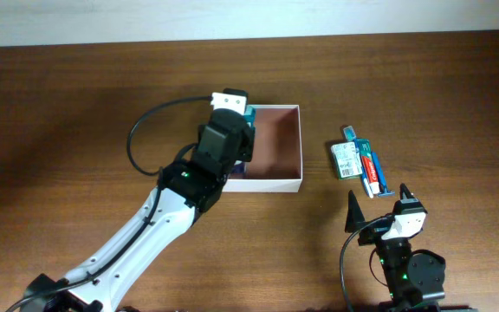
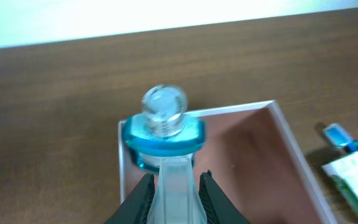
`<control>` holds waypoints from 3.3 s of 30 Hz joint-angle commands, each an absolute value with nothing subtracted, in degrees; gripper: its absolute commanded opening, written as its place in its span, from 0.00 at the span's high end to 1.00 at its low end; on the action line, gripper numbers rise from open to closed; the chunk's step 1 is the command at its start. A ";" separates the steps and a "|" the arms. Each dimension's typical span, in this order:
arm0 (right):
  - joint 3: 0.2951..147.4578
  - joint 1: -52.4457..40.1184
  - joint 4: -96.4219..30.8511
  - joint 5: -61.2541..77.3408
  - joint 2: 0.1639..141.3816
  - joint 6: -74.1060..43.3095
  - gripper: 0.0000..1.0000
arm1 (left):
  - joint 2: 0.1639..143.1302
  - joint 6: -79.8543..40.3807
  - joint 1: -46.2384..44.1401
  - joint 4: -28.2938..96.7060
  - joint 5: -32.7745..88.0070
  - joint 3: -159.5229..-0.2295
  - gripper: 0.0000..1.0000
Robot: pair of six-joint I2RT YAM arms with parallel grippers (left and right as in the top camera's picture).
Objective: Pack container
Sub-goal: 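Lift the soap bottle with left gripper and carry it into the box, then lower the soap bottle beside the mouthwash and release with left gripper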
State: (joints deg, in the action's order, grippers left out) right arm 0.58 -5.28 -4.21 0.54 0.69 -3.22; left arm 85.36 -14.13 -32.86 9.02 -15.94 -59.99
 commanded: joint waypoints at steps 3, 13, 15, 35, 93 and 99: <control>0.32 -4.75 -4.49 1.04 0.51 -3.66 0.01 | 83.61 -15.18 -32.08 5.28 -15.44 -57.78 0.99; 0.32 -4.75 -4.47 1.04 0.51 -3.66 0.01 | 85.67 -15.14 -32.08 3.55 -15.44 -55.88 0.99; 0.32 -4.75 -4.47 1.04 0.51 -3.66 0.01 | 86.70 -14.90 -32.08 2.79 -15.44 -55.70 1.00; 0.32 -4.75 -4.47 1.04 0.51 -3.66 0.01 | 88.82 -14.72 -32.08 5.80 -15.42 -55.20 0.64; 0.32 -4.75 -4.49 1.04 0.51 -3.66 0.01 | 84.86 -11.55 -42.50 16.91 -15.49 -73.67 0.99; 0.32 -4.75 -4.47 1.04 0.51 -3.66 0.01 | 96.07 -5.89 -42.52 32.21 -15.29 -90.70 0.99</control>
State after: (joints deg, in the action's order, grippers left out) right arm 0.58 -5.28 -4.23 0.54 0.69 -3.22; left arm 90.59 -11.16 -42.41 27.33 -14.61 -82.48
